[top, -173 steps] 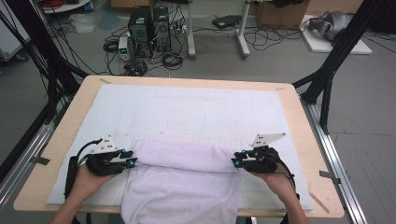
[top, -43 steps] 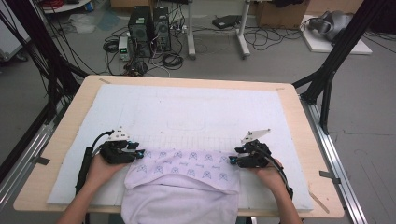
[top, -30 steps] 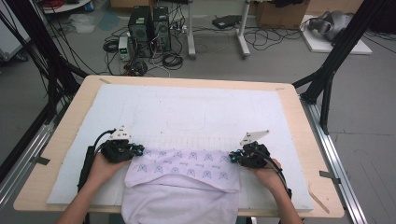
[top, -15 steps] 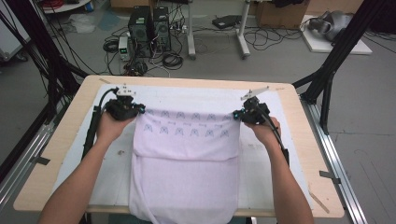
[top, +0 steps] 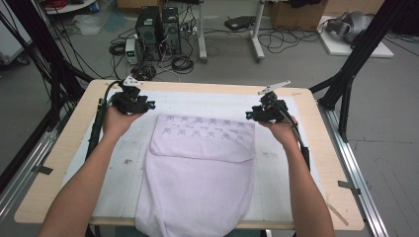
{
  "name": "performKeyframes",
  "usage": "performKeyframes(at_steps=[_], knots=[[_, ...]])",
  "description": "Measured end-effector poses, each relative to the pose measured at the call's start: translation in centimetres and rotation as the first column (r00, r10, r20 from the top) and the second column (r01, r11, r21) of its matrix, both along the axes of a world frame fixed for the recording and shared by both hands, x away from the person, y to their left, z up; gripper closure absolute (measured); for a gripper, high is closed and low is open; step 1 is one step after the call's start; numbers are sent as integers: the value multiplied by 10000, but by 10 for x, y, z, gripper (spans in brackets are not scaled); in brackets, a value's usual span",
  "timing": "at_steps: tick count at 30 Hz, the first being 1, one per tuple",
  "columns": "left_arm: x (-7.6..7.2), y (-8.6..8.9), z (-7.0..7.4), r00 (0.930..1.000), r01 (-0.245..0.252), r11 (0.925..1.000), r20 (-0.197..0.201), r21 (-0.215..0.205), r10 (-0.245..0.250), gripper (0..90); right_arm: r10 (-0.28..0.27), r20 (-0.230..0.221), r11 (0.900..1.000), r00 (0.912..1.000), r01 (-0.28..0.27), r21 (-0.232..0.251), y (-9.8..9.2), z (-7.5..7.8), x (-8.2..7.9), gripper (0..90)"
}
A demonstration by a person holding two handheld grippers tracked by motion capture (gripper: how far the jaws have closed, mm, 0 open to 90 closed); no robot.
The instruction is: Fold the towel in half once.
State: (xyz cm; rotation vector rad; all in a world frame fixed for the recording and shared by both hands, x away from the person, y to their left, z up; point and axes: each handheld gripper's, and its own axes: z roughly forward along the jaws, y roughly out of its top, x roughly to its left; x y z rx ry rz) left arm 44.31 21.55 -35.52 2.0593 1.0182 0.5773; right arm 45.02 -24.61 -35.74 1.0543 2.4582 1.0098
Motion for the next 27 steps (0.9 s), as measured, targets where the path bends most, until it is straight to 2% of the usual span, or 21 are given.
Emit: performKeyframes(at_steps=[1, 2, 3, 5, 8, 10, 13, 15, 16, 17, 18, 19, 20, 22, 24, 26, 27], knots=[[-5, 2, -5, 9999, 71, 10000, -93, -67, -71, 588, 158, 241, 9999, 9996, -157, -38, 1, -4, -6, 564], [-11, 5, -10, 9999, 95, 9998, -74, -200, -97, 584, 228, 192, 9997, 9996, -228, -5, 3, -7, -11, 559], [-15, 6, -13, 9999, 163, 9996, -50, -235, -164, 584, 319, 142, 9992, 9994, -323, 245, 4, -12, -17, 553], [-25, 9, -21, 9994, 306, 9985, -118, -451, -311, 584, 488, 95, 9986, 9988, -490, 211, 6, -17, -26, 549], [-41, 10, -33, 9966, 736, 9959, -338, -534, -755, 584, 677, 18, 9969, 9977, -677, 398, 8, -27, -42, 543], [-53, 8, -41, 9944, 1010, 9931, -237, -591, -1026, 585, 862, 15, 9949, 9963, -862, 521, 9, -35, -55, 543], [-67, 4, -52, 9884, 1434, 9868, -396, -750, -1466, 583, 1163, -67, 9919, 9932, -1158, 531, 11, -45, -70, 538], [-75, 2, -58, 9811, 1809, 9802, -546, -806, -1856, 583, 1269, -113, 9903, 9918, -1261, 576, 12, -51, -80, 531], [-77, 0, -59, 9757, 2030, 9771, -710, -633, -2073, 580, 1348, -124, 9893, 9908, -1339, 585, 13, -54, -84, 524], [-80, -3, -61, 9736, 2166, 9753, -635, -435, -2191, 577, 1368, -181, 9893, 9904, -1357, 532, 13, -56, -87, 515], [-83, -4, -62, 9718, 2280, 9729, -530, -395, -2299, 578, 1389, -415, 9899, 9894, -1376, 341, 14, -59, -89, 502], [-84, -5, -63, 9686, 2390, 9700, -599, -435, -2414, 580, 1437, -537, 9896, 9882, -1431, 156, 16, -61, -90, 501], [-84, -7, -64, 9654, 2507, 9673, -643, -378, -2527, 580, 1519, -536, 9884, 9869, -1520, 18, 17, -62, -91, 502], [-83, -10, -68, 9575, 2781, 9600, -706, -332, -2798, 599, 1571, -268, 9875, 9872, -1568, 140, 19, -64, -94, 508], [-81, -13, -71, 9576, 2774, 9607, -787, -68, -2771, 615, 1524, -419, 9882, 9874, -1518, 190, 20, -70, -93, 516], [-77, -15, -77, 9545, 2816, 9595, -1029, 10, -2800, 638, 1415, -555, 9899, 9884, -1412, 92, 18, -79, -92, 553], [-76, -16, -81, 9525, 2837, 9588, -1188, 123, -2803, 651, 1392, -358, 9900, 9896, -1383, 281, 16, -82, -92, 588]])
